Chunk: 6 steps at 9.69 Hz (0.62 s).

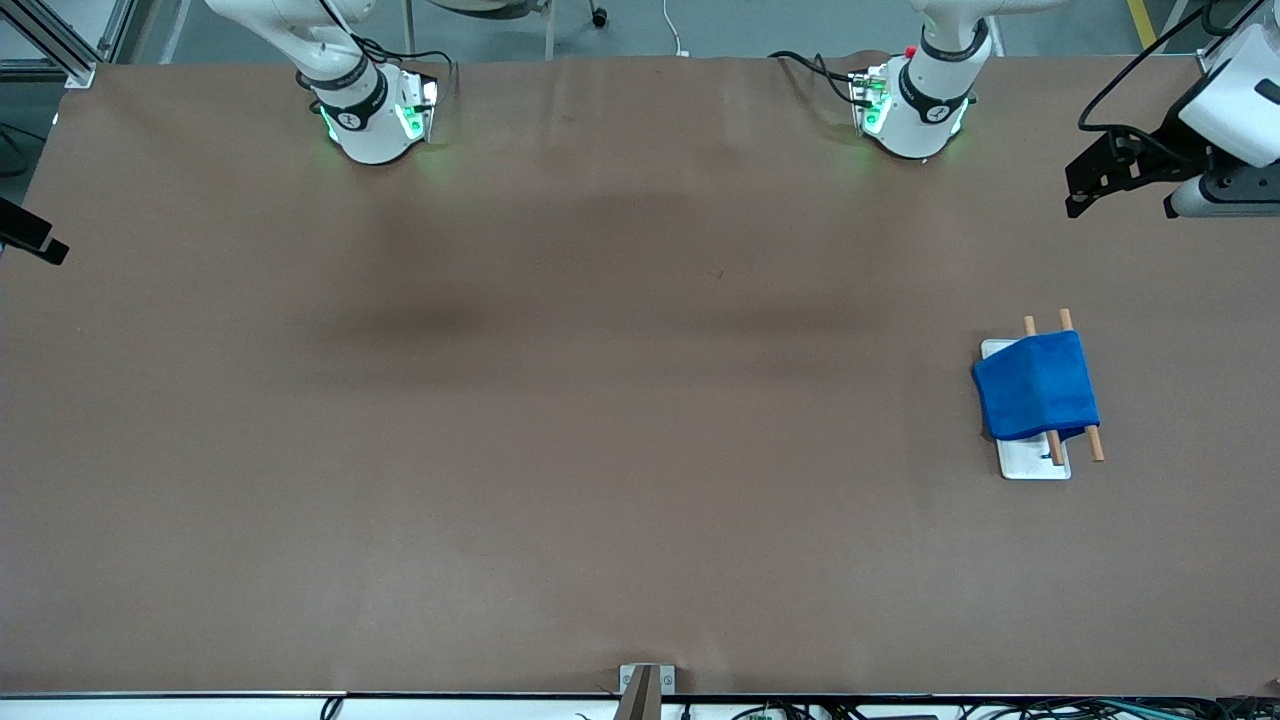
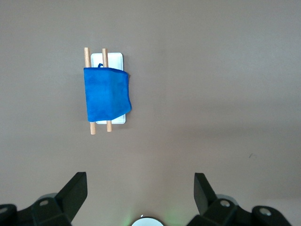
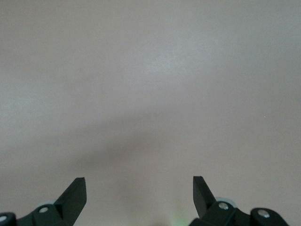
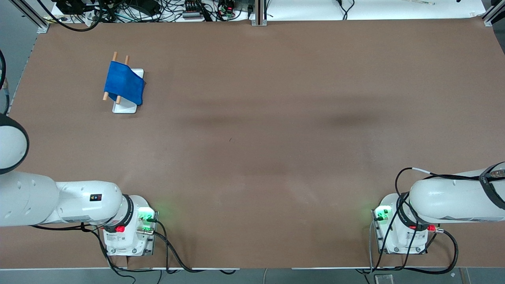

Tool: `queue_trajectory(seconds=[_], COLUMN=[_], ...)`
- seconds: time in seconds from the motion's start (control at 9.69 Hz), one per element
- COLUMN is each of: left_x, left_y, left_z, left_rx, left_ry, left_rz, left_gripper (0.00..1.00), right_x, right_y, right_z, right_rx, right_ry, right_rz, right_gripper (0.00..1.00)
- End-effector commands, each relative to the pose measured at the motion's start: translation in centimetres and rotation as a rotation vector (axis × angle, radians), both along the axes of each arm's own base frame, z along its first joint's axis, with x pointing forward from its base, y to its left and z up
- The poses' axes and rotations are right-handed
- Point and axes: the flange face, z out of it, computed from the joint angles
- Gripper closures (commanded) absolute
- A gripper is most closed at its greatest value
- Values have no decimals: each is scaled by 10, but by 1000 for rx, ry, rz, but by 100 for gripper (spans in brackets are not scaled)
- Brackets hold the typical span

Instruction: Right arm passes towel to left arm to hang

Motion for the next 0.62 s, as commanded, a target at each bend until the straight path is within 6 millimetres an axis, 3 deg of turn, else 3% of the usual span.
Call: queue_trajectory(seconds=[0.0,0.52], left_x=[-3,9], left_y=[1,-10], left_z=[-18,-5], left_rx=[-11,-3], left_ry=[14,-1], left_rz=[-8,-25], left_gripper=[0,0], right_x=[-1,0], right_y=[-3,-1], right_z=[2,4], right_rx=[-6,-5], right_ry=[5,-2], right_rz=[4,1], right_gripper=[0,0])
